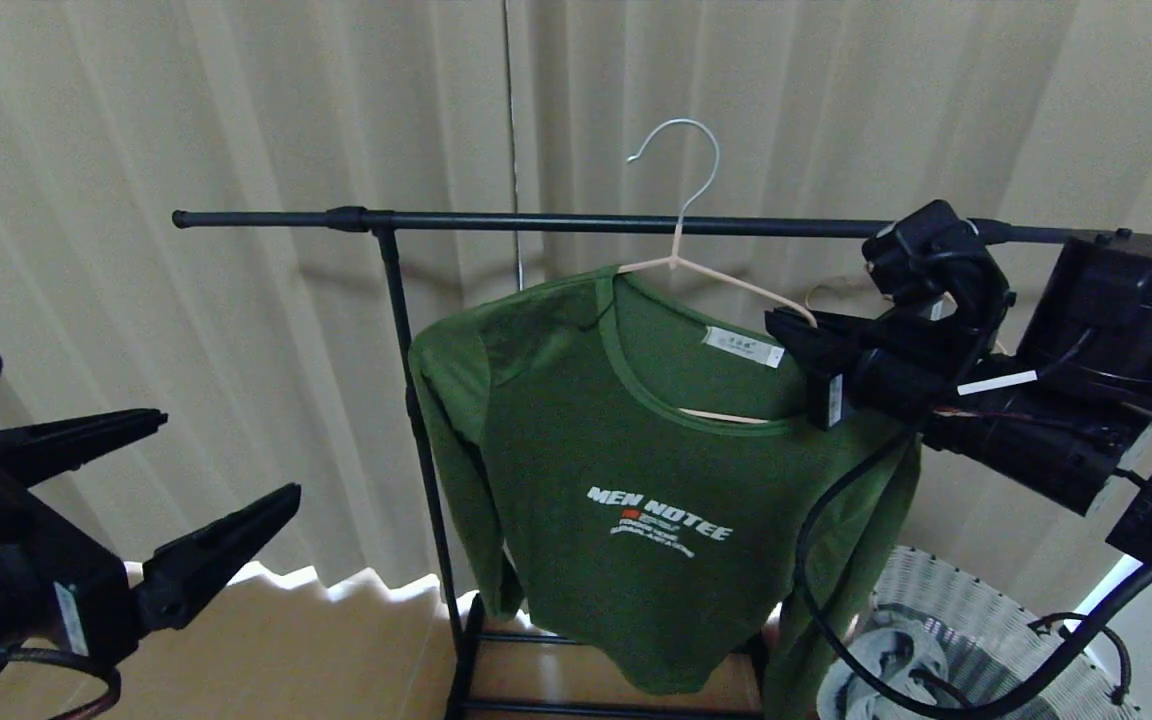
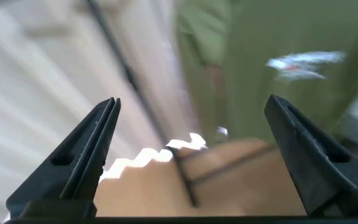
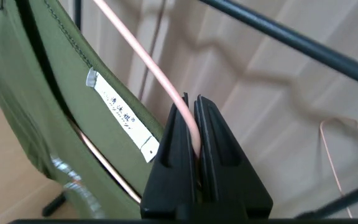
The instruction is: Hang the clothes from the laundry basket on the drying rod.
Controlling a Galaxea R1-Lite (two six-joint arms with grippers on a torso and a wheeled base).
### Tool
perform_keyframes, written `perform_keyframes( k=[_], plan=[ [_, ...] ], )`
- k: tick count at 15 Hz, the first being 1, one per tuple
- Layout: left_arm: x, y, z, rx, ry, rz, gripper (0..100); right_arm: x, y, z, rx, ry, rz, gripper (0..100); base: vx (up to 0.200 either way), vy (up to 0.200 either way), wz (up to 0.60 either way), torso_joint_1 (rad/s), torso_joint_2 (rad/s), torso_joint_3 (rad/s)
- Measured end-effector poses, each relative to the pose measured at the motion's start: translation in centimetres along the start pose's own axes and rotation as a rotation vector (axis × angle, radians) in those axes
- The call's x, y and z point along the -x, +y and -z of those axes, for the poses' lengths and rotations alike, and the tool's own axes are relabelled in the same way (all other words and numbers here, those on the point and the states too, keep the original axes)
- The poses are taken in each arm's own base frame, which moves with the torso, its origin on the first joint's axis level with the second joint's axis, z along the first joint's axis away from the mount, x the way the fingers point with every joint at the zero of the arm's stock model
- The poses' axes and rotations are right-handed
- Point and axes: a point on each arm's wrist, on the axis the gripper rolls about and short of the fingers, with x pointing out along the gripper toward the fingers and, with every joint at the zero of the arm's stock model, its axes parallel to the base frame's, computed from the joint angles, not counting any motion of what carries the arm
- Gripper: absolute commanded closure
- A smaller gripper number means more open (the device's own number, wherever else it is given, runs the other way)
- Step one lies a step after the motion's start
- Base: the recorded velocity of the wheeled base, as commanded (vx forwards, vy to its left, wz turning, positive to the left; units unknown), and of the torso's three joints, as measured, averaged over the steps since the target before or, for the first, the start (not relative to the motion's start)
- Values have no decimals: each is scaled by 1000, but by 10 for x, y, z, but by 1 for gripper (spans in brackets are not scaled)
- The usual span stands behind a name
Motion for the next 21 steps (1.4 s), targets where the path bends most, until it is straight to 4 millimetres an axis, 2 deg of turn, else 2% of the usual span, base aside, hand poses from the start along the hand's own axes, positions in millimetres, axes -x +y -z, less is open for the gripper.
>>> perform_keyframes(
  k=[4,9,12,13,17,21],
  plan=[
    [-9,1,8,9,28,113,0,11,9,-13,0,-51,-41,100,0,0,0,0,0,0],
    [-39,15,5,34,3,22,0,32,11,-25,0,-110,-111,100,0,0,0,0,0,0],
    [-56,15,10,16,40,22,0,39,10,-29,0,-127,-114,100,0,0,0,0,0,0],
    [-59,14,13,9,54,25,100,40,10,-29,0,-130,-114,100,0,0,0,0,0,0],
    [-63,13,17,-3,76,32,100,40,9,-30,-2,-134,-110,100,0,0,0,0,0,0],
    [-63,19,25,-73,110,0,100,38,-5,-27,-1,-118,-58,100,0,0,0,0,0,0]
  ],
)
